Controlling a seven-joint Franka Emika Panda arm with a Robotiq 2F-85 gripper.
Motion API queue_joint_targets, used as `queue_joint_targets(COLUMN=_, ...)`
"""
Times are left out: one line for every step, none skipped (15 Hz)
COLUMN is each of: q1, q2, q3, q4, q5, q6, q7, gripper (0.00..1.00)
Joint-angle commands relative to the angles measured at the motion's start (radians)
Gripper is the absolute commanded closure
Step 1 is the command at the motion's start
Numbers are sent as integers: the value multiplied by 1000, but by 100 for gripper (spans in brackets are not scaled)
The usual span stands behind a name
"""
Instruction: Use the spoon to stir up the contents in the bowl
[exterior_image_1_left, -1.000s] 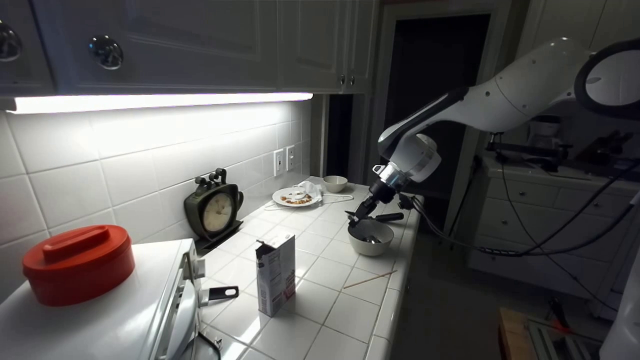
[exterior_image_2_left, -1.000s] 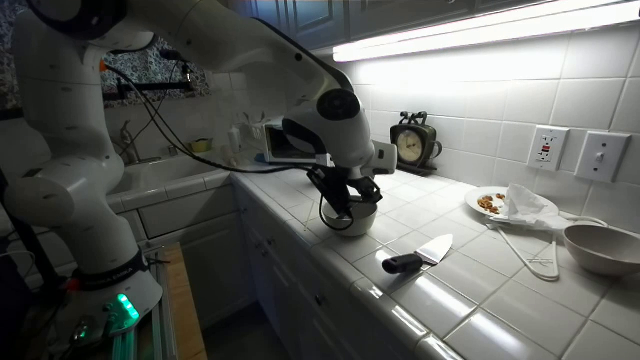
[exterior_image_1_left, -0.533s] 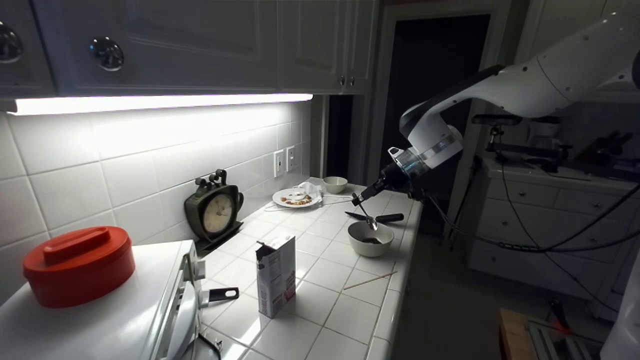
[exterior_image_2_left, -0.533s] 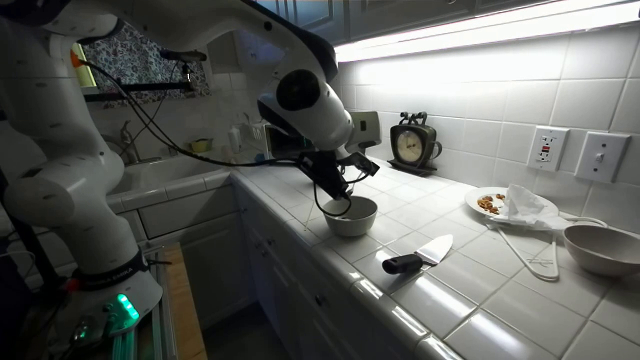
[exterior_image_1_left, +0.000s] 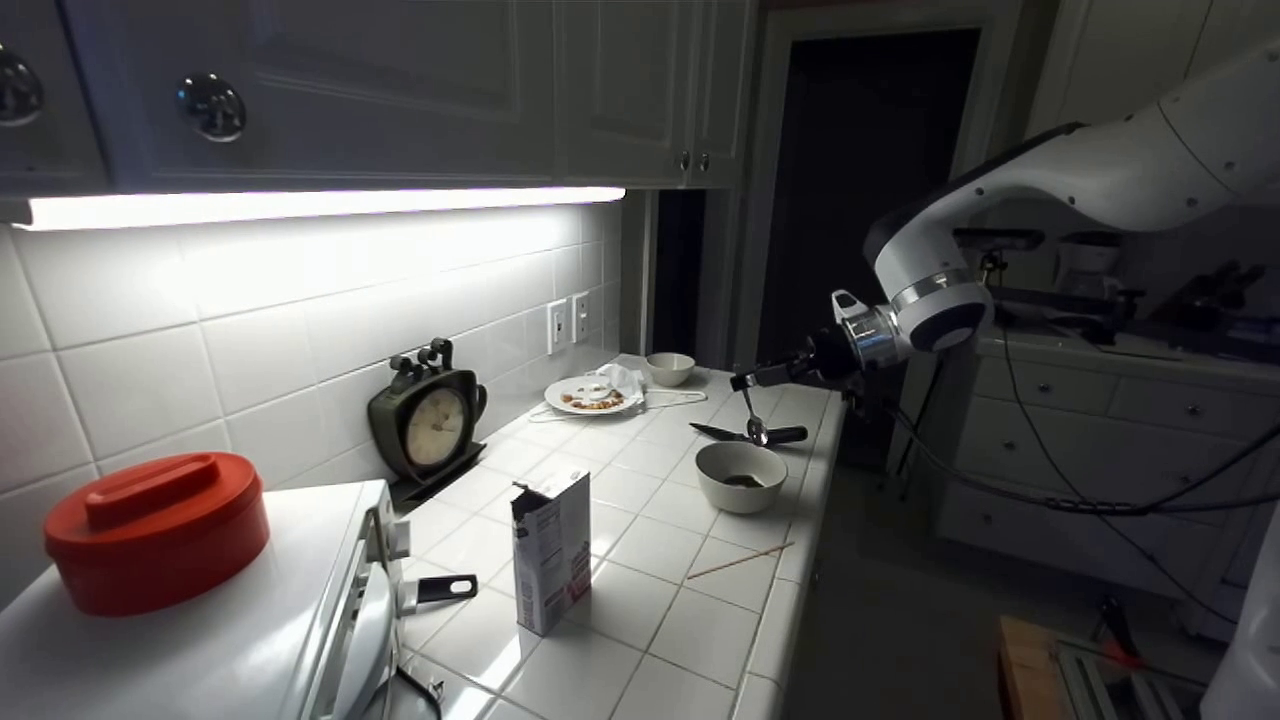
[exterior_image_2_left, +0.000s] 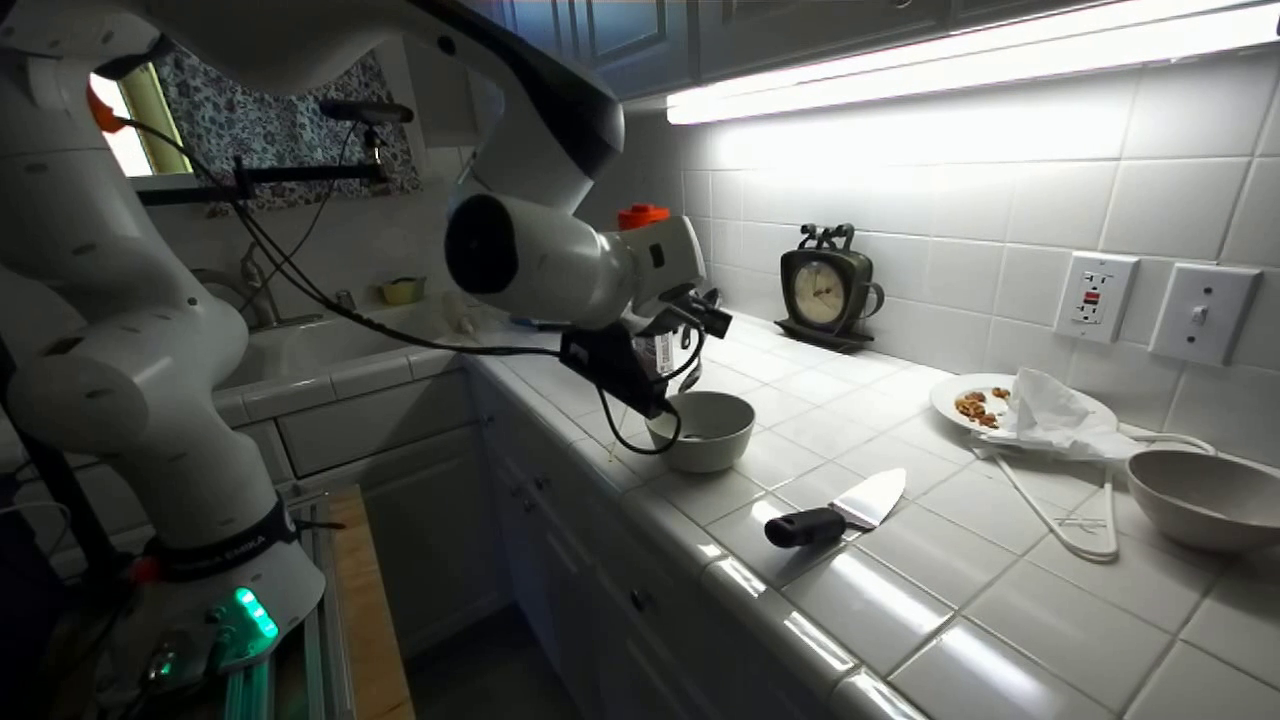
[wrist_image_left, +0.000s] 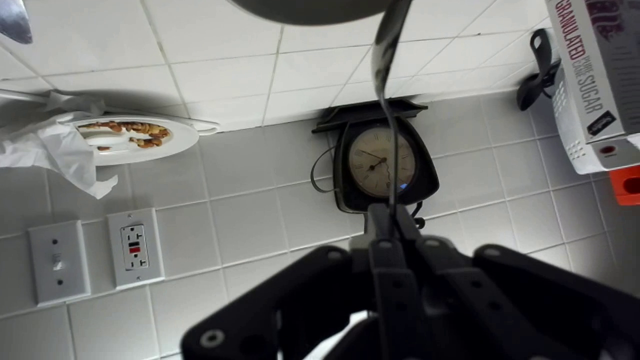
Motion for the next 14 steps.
queue_joint_targets(q1=-2, q2=-20, q3=-10, q4=-59, q5=154, q6=-85, q7=-246, gripper=99)
queue_joint_targets(q1=-3, q2=-13, q3=-8, q4=-63, q5=178, q6=-99, q7=-287, gripper=99)
queue_joint_targets(q1=-3, q2=-3, q3=-7, q4=-68, q5=205, q6=-122, q7=-342, gripper=99)
queue_joint_targets(q1=-3, q2=4, q3=-5, q4=-71, q5=222, q6=-141, q7=-385, gripper=99)
queue_joint_targets(q1=-2, q2=9, q3=-3, q4=-74, q5=242, q6=-156, q7=-431, gripper=99)
queue_joint_targets(q1=-4, q2=6, q3=0, q4=-59, q5=185, q6=-121, q7=-337, gripper=96)
queue_joint_targets(q1=-4, q2=10, q3=0, q4=-63, q5=198, q6=-133, q7=-369, gripper=96)
queue_joint_targets(q1=-4, q2=11, q3=0, q4=-65, q5=202, q6=-138, q7=-385, gripper=96)
queue_joint_targets(q1=-4, q2=12, q3=0, q4=-65, q5=202, q6=-139, q7=-390, gripper=96)
queue_joint_targets(q1=-4, q2=12, q3=0, q4=-65, q5=202, q6=-139, q7=-391, gripper=96)
queue_joint_targets(q1=-4, q2=12, q3=0, q4=-65, q5=202, q6=-139, q7=-392, gripper=96)
queue_joint_targets(q1=-4, q2=12, q3=0, q4=-65, q5=202, q6=-139, q7=-392, gripper=96)
queue_joint_targets(q1=-4, q2=12, q3=0, q4=-65, q5=202, q6=-139, q7=-392, gripper=96)
queue_joint_targets(q1=-4, q2=12, q3=0, q4=-65, q5=202, q6=-139, q7=-393, gripper=96)
